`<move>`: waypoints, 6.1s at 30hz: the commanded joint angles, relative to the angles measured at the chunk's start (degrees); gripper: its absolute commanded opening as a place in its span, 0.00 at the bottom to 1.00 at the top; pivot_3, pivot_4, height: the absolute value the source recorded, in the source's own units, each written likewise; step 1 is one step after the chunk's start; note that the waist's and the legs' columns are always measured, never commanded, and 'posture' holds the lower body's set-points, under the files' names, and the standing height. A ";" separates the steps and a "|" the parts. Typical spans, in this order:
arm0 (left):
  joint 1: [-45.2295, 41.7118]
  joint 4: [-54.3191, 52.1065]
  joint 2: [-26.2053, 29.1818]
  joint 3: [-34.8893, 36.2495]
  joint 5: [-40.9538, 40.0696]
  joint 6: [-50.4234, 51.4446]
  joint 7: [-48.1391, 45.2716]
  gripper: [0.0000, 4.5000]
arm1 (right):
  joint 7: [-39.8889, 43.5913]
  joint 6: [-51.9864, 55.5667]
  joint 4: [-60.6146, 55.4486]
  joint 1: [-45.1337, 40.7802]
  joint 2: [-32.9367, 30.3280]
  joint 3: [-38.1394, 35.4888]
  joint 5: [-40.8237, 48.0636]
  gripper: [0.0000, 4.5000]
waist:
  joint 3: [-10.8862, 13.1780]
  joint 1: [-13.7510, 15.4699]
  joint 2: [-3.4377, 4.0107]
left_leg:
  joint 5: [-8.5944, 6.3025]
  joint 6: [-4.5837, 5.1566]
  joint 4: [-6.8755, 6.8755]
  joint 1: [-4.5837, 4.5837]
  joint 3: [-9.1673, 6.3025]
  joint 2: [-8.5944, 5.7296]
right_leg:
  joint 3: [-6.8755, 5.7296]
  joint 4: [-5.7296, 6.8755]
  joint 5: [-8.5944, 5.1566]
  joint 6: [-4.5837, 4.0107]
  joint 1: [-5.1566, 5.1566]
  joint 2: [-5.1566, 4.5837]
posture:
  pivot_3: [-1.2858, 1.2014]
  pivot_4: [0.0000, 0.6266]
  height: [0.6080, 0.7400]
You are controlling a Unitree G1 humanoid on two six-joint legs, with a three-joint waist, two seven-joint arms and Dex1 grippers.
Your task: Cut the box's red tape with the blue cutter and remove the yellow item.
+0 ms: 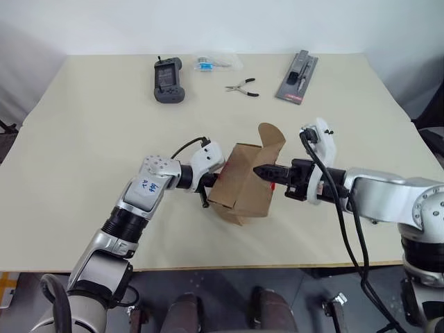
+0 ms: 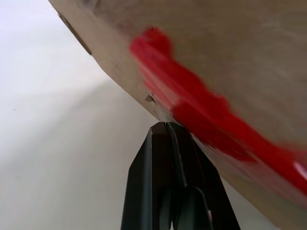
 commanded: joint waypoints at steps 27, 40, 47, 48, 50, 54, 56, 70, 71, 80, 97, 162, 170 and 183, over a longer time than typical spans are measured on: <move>-12.80 2.93 -0.31 1.00 -6.20 -3.82 -10.60 0.00 | 25.24 23.68 17.81 -20.93 -6.04 5.75 -24.20 0.01 | 0.02 0.50 -0.04 | 0.00 0.03 0.04 -0.23 0.06 0.00 | -0.06 -0.03 0.06 0.05 -0.20 0.01 | 0.52 0.24 1.00; -8.94 5.13 4.64 -5.05 0.35 -9.75 -15.32 0.00 | 32.61 28.51 15.59 -22.16 -4.35 2.81 -36.71 0.01 | 0.01 0.25 -0.02 | 0.00 0.02 0.05 -0.16 0.06 0.01 | -0.02 0.03 0.06 0.05 -0.19 0.01 | 0.52 0.24 1.00; -5.79 1.48 7.92 -4.27 -0.06 -6.82 -15.34 0.00 | 38.00 29.60 14.26 -21.42 -4.61 2.80 -45.24 0.01 | -0.01 -0.53 0.02 | 0.01 0.02 0.05 -0.09 0.06 0.01 | 0.02 0.10 0.06 0.05 -0.16 0.01 | 0.52 0.24 1.00; -5.32 0.86 8.31 -4.09 -0.18 -6.31 -15.21 0.00 | 38.88 29.43 13.75 -21.06 -4.77 2.92 -46.44 0.01 | -0.02 -0.57 0.02 | 0.01 0.02 0.05 -0.08 0.06 0.02 | 0.02 0.10 0.06 0.05 -0.16 0.00 | 0.52 0.24 1.00; -4.43 -0.14 8.86 -3.89 -0.18 -5.63 -14.97 0.00 | 40.48 29.27 13.04 -20.42 -4.75 2.88 -48.61 0.01 | -0.02 -0.59 0.02 | 0.01 0.02 0.05 -0.09 0.06 0.02 | 0.02 0.10 0.06 0.05 -0.16 0.01 | 0.52 0.24 1.00; -3.03 -1.16 9.14 -3.82 0.03 -4.55 -14.28 0.00 | 43.14 29.16 11.78 -19.34 -4.08 2.47 -52.06 0.01 | -0.02 -0.57 0.02 | 0.00 0.02 0.05 -0.08 0.06 0.01 | 0.02 0.09 0.06 0.05 -0.14 0.00 | 0.52 0.24 1.00; -2.55 -1.40 9.04 -3.99 0.34 -4.37 -13.90 0.00 | 44.23 29.05 11.34 -18.71 -3.44 2.39 -53.77 0.01 | -0.02 -0.53 0.02 | 0.01 0.02 0.05 -0.08 0.06 0.01 | 0.02 0.09 0.06 0.05 -0.12 0.00 | 0.52 0.24 1.00; -0.21 -4.55 11.33 -4.95 0.44 -0.77 -14.21 0.00 | 48.84 29.65 8.49 -13.68 1.23 2.01 -62.55 0.01 | -0.07 -0.60 0.07 | 0.00 0.01 0.04 0.01 0.05 0.01 | 0.01 0.11 0.06 0.05 -0.06 0.01 | 0.52 0.24 1.00; -0.04 -4.58 11.66 -5.15 0.68 -0.74 -14.20 0.00 | 49.12 29.65 8.25 -13.60 1.52 2.01 -62.91 0.01 | -0.08 -0.60 0.07 | 0.00 0.01 0.04 0.01 0.05 0.01 | 0.01 0.11 0.06 0.05 -0.06 0.01 | 0.52 0.24 1.00; 0.41 -4.17 10.89 -5.69 2.34 -0.93 -13.00 0.00 | 50.81 29.66 7.42 -13.27 3.53 1.97 -65.48 0.01 | -0.06 0.95 0.05 | 0.00 0.02 0.11 -0.11 0.03 -0.05 | 0.02 0.07 0.06 0.06 -0.07 -0.01 | 0.52 0.24 1.00; -1.89 -0.06 9.81 -3.41 3.72 -1.25 -11.18 0.33 | 57.15 16.06 1.82 -7.99 -0.69 7.13 -75.94 0.38 | -0.04 0.55 0.02 | 0.00 0.01 0.17 -0.20 -0.02 -0.06 | 0.00 0.09 0.07 0.08 -0.14 0.00 | 0.52 0.24 1.00; -23.22 8.95 -2.44 8.30 -5.77 -0.47 -14.23 0.01 | 90.86 -40.96 -5.80 33.87 -5.77 -31.63 -75.25 1.00 | 0.05 0.85 -0.13 | -0.08 0.16 0.75 -0.18 -0.02 -0.08 | 0.08 0.12 0.14 0.17 0.14 -0.01 | 0.52 0.24 1.00; -22.37 9.84 5.70 15.48 -2.49 5.04 0.22 0.01 | 94.41 -43.23 0.78 26.06 -6.88 -27.37 -75.82 1.00 | 0.05 0.60 -0.12 | -0.07 0.15 0.74 -0.11 -0.02 -0.07 | 0.09 0.20 0.14 0.17 0.14 -0.01 | 0.52 0.24 1.00; 0.03 3.13 23.72 20.29 1.62 10.62 11.25 0.18 | 103.78 -49.32 17.76 9.88 -4.63 -15.65 -79.06 1.00 | 0.21 0.94 -0.37 | -0.07 0.12 0.87 -0.20 -0.14 -0.09 | 0.14 0.22 0.15 0.19 0.16 -0.01 | 0.52 0.24 1.00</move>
